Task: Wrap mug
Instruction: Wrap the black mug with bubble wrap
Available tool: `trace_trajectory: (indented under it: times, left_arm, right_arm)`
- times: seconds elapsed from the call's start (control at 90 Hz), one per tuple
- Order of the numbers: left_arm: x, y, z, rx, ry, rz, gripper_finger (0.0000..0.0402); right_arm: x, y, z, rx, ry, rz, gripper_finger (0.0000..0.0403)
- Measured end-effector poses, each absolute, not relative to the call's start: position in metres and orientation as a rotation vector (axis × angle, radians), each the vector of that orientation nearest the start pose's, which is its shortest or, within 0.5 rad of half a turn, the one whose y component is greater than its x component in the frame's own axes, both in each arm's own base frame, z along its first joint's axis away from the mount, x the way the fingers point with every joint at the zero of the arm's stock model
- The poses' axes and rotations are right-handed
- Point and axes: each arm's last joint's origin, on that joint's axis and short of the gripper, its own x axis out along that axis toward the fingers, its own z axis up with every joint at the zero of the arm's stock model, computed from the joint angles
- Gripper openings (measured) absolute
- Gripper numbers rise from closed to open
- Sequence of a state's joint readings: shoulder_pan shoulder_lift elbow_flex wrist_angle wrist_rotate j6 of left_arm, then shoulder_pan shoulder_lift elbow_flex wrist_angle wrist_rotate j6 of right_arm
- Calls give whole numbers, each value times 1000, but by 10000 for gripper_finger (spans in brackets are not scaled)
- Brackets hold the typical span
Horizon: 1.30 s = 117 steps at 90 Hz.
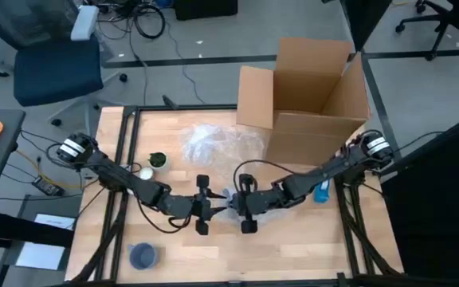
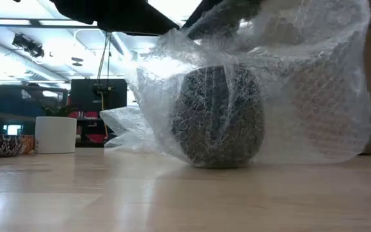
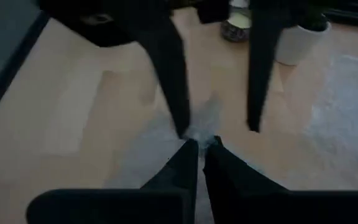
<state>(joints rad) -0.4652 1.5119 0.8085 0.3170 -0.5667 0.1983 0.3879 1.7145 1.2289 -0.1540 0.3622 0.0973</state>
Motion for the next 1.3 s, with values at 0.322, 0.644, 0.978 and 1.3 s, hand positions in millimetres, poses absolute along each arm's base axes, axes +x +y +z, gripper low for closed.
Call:
trace_trajectory:
  times: [0.322,0.644,0.978,1.3]
  left_arm:
    - [294,-116,223,47,354,-67,138]
    - [300,-103,223,8,351,-28,135]
    - [301,-102,223,38,343,-28,8]
    - [294,-98,232,85,336,34,1]
  right_arm:
    - [347,137,261,-162,553,13,0]
    - [348,137,265,-167,519,30,0]
    - [350,139,268,-151,488,48,24]
    - [300,143,324,-83,416,105,95]
